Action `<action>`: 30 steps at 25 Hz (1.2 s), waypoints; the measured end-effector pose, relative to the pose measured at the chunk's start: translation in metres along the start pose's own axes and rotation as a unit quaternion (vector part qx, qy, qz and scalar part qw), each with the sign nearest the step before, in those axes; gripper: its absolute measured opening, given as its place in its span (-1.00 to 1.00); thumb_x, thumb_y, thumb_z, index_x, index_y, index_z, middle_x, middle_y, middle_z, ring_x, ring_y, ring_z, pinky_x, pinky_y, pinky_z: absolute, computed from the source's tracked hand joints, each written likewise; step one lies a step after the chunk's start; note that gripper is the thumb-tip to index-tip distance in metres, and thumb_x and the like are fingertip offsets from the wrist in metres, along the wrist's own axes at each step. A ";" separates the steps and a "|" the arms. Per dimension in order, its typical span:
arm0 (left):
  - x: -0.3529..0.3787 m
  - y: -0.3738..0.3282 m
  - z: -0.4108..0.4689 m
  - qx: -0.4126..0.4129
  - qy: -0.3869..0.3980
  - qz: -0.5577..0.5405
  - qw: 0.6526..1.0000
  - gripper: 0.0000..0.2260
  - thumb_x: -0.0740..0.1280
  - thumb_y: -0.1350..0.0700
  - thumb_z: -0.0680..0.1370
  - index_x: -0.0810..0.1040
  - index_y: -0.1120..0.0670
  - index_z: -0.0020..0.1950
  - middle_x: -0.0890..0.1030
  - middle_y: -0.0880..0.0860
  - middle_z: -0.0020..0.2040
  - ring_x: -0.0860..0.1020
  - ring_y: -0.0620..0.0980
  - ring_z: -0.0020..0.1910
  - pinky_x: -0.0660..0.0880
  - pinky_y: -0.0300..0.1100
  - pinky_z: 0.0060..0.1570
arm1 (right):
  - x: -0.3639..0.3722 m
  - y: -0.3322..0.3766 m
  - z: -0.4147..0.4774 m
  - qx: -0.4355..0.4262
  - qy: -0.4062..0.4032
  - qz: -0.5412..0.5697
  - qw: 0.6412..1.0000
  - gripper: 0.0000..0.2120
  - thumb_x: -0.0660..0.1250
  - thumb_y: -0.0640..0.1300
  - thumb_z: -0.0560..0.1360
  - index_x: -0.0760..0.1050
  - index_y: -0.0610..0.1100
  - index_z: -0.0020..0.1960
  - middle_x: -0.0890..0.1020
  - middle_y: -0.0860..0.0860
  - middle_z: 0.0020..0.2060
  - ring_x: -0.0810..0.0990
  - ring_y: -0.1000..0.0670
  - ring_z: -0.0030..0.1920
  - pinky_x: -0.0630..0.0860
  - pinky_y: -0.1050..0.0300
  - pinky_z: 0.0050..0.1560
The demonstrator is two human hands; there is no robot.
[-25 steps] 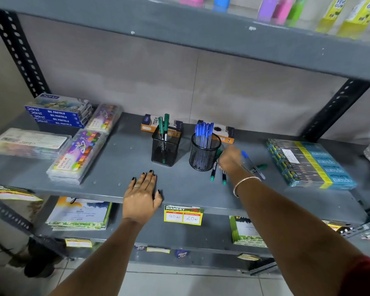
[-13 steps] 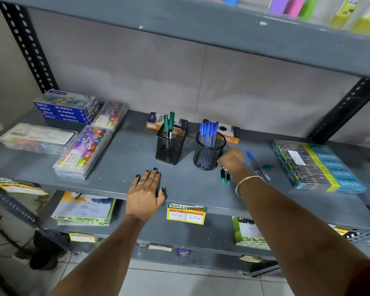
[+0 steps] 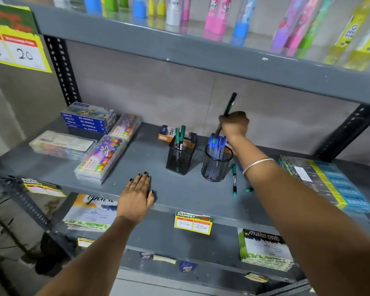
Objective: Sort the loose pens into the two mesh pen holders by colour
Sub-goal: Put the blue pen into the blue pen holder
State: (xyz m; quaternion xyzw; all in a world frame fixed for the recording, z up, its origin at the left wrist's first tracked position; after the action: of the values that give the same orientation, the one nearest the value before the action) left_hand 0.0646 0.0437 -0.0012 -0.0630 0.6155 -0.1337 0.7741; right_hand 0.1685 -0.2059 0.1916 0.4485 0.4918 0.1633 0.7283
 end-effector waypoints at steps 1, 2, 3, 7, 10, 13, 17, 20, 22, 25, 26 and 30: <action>0.001 0.000 0.000 -0.005 -0.001 -0.002 1.000 -0.48 0.01 0.00 0.46 0.52 0.31 0.19 0.54 0.26 0.19 0.51 0.22 0.16 0.39 0.13 0.15 | 0.017 0.010 -0.003 -0.017 0.021 -0.015 1.000 -0.73 0.34 -0.21 0.45 0.60 -0.31 0.10 0.67 -0.22 0.09 0.67 -0.16 0.09 0.57 0.24 -0.06; 0.001 -0.001 0.000 -0.007 -0.002 -0.004 1.000 -0.49 0.03 0.02 0.45 0.53 0.31 0.17 0.56 0.26 0.17 0.53 0.22 0.13 0.41 0.14 0.13 | 0.034 0.016 -0.006 -0.034 0.043 -0.036 0.998 -0.74 0.36 -0.22 0.45 0.58 -0.31 0.10 0.66 -0.21 0.10 0.67 -0.16 0.10 0.58 0.17 0.01; 0.002 -0.002 0.001 -0.006 -0.001 -0.007 1.000 -0.50 0.04 0.03 0.44 0.55 0.31 0.15 0.57 0.26 0.15 0.55 0.22 0.11 0.42 0.15 0.10 | 0.053 0.018 -0.010 -0.044 0.070 -0.061 0.995 -0.76 0.36 -0.25 0.46 0.55 -0.31 0.11 0.65 -0.21 0.11 0.66 -0.16 0.10 0.59 0.14 0.05; 0.003 0.001 0.002 0.000 -0.028 -0.018 0.999 -0.51 0.05 0.04 0.42 0.57 0.30 0.11 0.60 0.25 0.12 0.57 0.20 0.08 0.46 0.13 0.07 | 0.114 0.000 -0.023 -0.056 0.148 -0.173 0.972 -0.79 0.27 -0.36 0.52 0.47 -0.31 0.15 0.59 -0.22 0.14 0.64 -0.19 0.11 0.60 0.01 0.12; 0.006 0.001 0.002 -0.002 -0.033 -0.026 0.999 -0.51 0.05 0.03 0.42 0.58 0.29 0.11 0.60 0.22 0.12 0.57 0.17 0.09 0.40 -0.03 0.14 | 0.132 -0.006 -0.031 -0.065 0.161 -0.231 0.957 -0.74 0.22 -0.36 0.54 0.45 -0.31 0.22 0.56 -0.21 0.19 0.58 -0.19 0.20 0.52 0.04 0.14; 0.007 0.003 0.003 -0.006 -0.034 -0.021 0.999 -0.51 0.04 0.03 0.42 0.58 0.29 0.11 0.60 0.22 0.12 0.57 0.17 0.09 0.23 -0.05 0.16 | 0.140 -0.007 -0.032 -0.080 0.171 -0.264 0.946 -0.71 0.13 -0.38 0.56 0.42 -0.34 0.25 0.53 -0.24 0.23 0.54 -0.21 0.24 0.49 0.02 0.17; 0.007 0.003 0.003 -0.005 -0.032 -0.024 0.999 -0.51 0.04 0.03 0.42 0.58 0.29 0.10 0.61 0.22 0.12 0.57 0.18 0.08 0.34 -0.02 0.16 | 0.140 -0.006 -0.026 -0.094 0.166 -0.267 0.945 -0.74 0.22 -0.37 0.53 0.46 -0.34 0.21 0.57 -0.23 0.17 0.58 -0.19 0.18 0.52 0.02 0.14; 0.004 0.001 0.002 -0.002 -0.022 -0.025 0.999 -0.50 0.04 0.03 0.41 0.58 0.29 0.10 0.61 0.23 0.11 0.57 0.19 0.08 0.47 0.09 0.08 | 0.130 -0.007 -0.016 -0.085 0.151 -0.215 0.961 -0.84 0.33 -0.32 0.51 0.49 -0.32 0.08 0.63 -0.22 0.03 0.67 -0.16 0.01 0.61 -0.01 0.07; 0.004 0.002 0.003 -0.005 -0.020 -0.019 1.000 -0.50 0.04 0.03 0.41 0.58 0.30 0.10 0.60 0.24 0.11 0.57 0.19 0.08 0.46 0.13 0.07 | 0.111 -0.007 -0.008 -0.084 0.122 -0.182 0.972 -0.86 0.35 -0.30 0.50 0.52 -0.33 0.04 0.65 -0.22 -0.06 0.69 -0.15 -0.07 0.65 0.02 -0.01; 0.003 0.001 0.002 -0.009 -0.015 -0.014 1.000 -0.50 0.04 0.03 0.41 0.57 0.30 0.11 0.60 0.24 0.11 0.57 0.19 0.09 0.45 0.13 0.09 | 0.065 -0.012 0.001 -0.086 0.055 -0.139 0.985 -0.77 0.37 -0.21 0.48 0.57 -0.37 0.02 0.67 -0.25 -0.07 0.69 -0.18 -0.05 0.61 0.08 -0.01; 0.003 0.001 0.001 -0.009 -0.014 -0.013 1.000 -0.50 0.04 0.03 0.41 0.57 0.30 0.11 0.60 0.24 0.11 0.57 0.20 0.09 0.44 0.14 0.09 | 0.048 -0.019 0.003 -0.076 0.027 -0.139 0.987 -0.75 0.35 -0.17 0.49 0.57 -0.36 0.02 0.67 -0.26 -0.05 0.68 -0.20 -0.02 0.57 0.09 -0.02; 0.003 0.001 0.001 -0.012 -0.012 -0.012 1.000 -0.50 0.04 0.04 0.41 0.57 0.30 0.11 0.60 0.25 0.11 0.57 0.20 0.08 0.44 0.15 0.09 | -0.003 -0.078 0.013 0.011 -0.047 -0.177 0.983 -0.73 0.29 -0.13 0.53 0.55 -0.32 0.09 0.63 -0.30 0.09 0.63 -0.28 0.09 0.55 -0.05 0.06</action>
State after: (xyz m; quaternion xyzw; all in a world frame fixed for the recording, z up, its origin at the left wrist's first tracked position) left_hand 0.0666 0.0440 -0.0038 -0.0815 0.6066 -0.1350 0.7792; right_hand 0.1622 -0.2566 0.1314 0.3690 0.5301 0.0050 0.7634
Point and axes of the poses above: each hand's wrist, its own z-axis towards the middle knuckle, its own x-axis out of the palm, y = z × x, the point moved 5 cm from there along z, towards the middle knuckle
